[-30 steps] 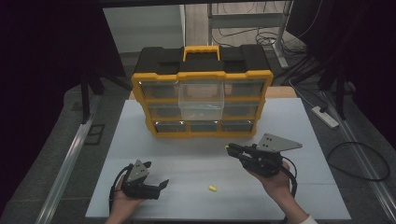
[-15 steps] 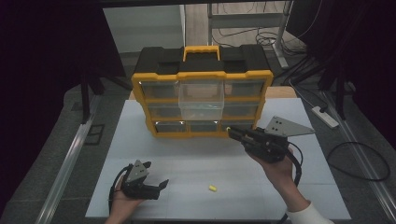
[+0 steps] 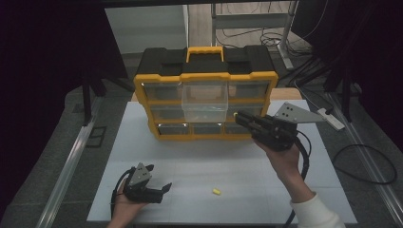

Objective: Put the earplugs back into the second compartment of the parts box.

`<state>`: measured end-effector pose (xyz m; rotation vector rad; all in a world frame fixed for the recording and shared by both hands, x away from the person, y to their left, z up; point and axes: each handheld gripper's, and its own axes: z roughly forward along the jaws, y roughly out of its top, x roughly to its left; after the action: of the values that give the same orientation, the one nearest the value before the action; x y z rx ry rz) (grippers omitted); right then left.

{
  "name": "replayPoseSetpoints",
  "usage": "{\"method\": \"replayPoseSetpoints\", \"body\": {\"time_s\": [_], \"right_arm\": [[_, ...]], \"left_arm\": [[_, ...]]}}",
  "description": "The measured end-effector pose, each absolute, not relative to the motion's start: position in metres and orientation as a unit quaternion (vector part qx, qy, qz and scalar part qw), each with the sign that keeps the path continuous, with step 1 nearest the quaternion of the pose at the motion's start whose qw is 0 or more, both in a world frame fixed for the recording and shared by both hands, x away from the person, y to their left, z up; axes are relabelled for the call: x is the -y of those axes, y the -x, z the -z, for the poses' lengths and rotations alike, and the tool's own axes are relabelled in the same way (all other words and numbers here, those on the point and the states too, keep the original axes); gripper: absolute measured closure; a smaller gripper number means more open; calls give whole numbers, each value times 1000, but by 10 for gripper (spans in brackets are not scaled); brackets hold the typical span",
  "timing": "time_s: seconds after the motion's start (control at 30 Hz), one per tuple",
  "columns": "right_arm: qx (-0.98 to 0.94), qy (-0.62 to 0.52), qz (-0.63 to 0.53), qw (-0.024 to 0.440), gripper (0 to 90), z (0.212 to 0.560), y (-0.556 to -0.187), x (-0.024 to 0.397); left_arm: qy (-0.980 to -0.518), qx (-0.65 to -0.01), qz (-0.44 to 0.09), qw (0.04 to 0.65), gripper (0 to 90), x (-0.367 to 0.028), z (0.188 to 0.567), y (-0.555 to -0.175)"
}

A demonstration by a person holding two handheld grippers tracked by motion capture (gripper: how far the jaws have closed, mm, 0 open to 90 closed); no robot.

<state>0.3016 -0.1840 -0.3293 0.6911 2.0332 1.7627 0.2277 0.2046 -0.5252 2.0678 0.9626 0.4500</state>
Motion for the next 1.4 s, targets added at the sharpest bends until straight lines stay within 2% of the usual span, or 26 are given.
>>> {"method": "replayPoseSetpoints", "body": {"time_s": [0.73,1.4], "right_arm": [[-720,-244,-622,187,800,293,-340,145],[-734,-250,-602,189,782,293,-364,122]], "left_arm": [[-815,-381,-178,399,67,-206,525,-228],[-815,-379,-180,399,68,-207,525,-227]]}}
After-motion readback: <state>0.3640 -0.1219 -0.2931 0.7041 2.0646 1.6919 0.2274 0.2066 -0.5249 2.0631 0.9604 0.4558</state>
